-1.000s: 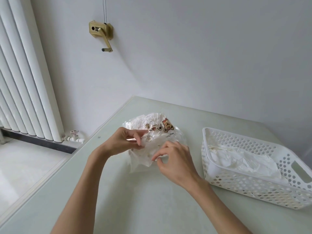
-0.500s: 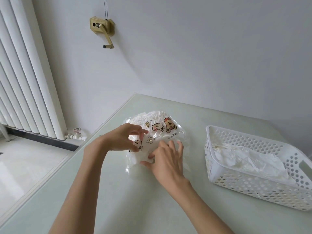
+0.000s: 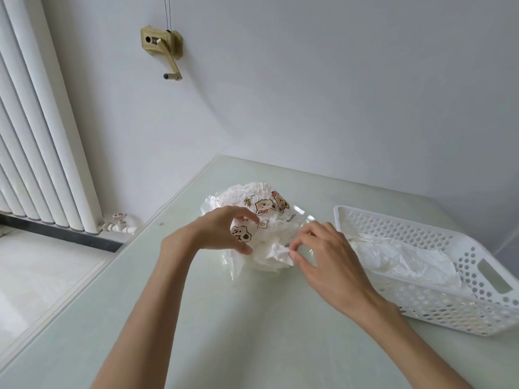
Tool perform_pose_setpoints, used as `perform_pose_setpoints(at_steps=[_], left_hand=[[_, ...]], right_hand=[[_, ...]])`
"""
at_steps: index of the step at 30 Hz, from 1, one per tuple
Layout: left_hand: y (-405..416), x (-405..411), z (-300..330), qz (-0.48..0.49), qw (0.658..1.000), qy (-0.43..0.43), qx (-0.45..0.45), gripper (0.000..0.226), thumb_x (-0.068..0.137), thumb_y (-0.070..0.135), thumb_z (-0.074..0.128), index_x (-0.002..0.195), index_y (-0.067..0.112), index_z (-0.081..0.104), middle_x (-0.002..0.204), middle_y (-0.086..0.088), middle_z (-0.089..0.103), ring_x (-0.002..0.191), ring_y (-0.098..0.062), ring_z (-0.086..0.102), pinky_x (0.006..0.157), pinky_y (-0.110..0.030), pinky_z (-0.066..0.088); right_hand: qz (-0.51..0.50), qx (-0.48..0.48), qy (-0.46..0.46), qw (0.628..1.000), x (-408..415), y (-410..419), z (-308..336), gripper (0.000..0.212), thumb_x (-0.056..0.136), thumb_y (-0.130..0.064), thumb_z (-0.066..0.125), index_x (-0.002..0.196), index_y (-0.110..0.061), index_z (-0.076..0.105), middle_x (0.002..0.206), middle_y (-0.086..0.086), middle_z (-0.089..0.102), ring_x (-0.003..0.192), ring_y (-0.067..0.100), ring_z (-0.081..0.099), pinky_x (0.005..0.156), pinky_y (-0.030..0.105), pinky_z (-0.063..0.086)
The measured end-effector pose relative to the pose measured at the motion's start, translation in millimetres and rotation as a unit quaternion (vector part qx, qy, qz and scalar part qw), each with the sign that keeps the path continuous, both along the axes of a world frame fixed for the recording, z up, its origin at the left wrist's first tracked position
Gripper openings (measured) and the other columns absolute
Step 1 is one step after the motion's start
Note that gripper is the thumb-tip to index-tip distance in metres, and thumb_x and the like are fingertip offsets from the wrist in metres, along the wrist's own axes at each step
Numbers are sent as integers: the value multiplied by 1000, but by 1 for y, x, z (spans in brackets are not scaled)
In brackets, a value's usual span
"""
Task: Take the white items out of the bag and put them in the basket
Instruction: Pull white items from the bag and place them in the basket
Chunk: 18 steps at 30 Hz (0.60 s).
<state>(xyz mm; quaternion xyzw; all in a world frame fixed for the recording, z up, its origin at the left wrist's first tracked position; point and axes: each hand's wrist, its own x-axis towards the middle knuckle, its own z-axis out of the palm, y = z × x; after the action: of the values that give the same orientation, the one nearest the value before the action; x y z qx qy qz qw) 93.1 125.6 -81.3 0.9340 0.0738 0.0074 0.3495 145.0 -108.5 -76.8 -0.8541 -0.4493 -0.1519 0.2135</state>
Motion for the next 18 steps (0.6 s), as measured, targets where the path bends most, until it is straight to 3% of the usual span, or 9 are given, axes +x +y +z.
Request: perform_pose_setpoints(at_steps=[3,6,10,13,16,18], left_hand=[[-13,4,3,17,999,-22,36,58,70,37,82,120,45,54,130,11,51,123,-9,44,103,-37,39],[-19,5,8,13,998,-22,65,60,75,30,80,128,35,52,134,7,49,127,-12,41,104,-34,36],[-19,3,13,4,997,1,79,62,75,20,79,129,34,52,137,6,47,129,-14,40,105,-34,36],[-18,2,18,5,992,8,128,62,71,15,79,125,37,54,133,8,50,125,-15,44,101,-35,41],[-17,2,24,-14,994,5,110,62,74,22,79,128,36,53,138,11,47,128,-11,42,104,-29,36],[-22,-1,30,-41,998,2,52,68,74,41,79,135,37,48,142,18,41,132,-3,37,108,-24,31]], right_hand=[[-28,53,105,993,2,-5,4,9,91,-22,59,84,-27,58,87,-17,57,82,3,55,72,24,43],[-51,105,210,971,4,3,12,13,94,-19,55,82,-24,53,80,-13,62,66,4,65,61,26,47],[-62,160,221,960,9,13,21,13,96,-16,52,84,-19,53,89,-7,64,55,9,66,61,37,54],[-58,193,255,946,11,15,24,14,97,-13,51,84,-19,54,87,-1,65,54,11,67,56,32,54],[-40,208,300,930,15,14,27,9,95,-11,55,87,-13,59,75,2,69,60,14,69,58,25,55],[-38,204,330,921,18,12,29,6,93,-12,58,88,-10,62,73,5,72,64,15,70,65,23,57]])
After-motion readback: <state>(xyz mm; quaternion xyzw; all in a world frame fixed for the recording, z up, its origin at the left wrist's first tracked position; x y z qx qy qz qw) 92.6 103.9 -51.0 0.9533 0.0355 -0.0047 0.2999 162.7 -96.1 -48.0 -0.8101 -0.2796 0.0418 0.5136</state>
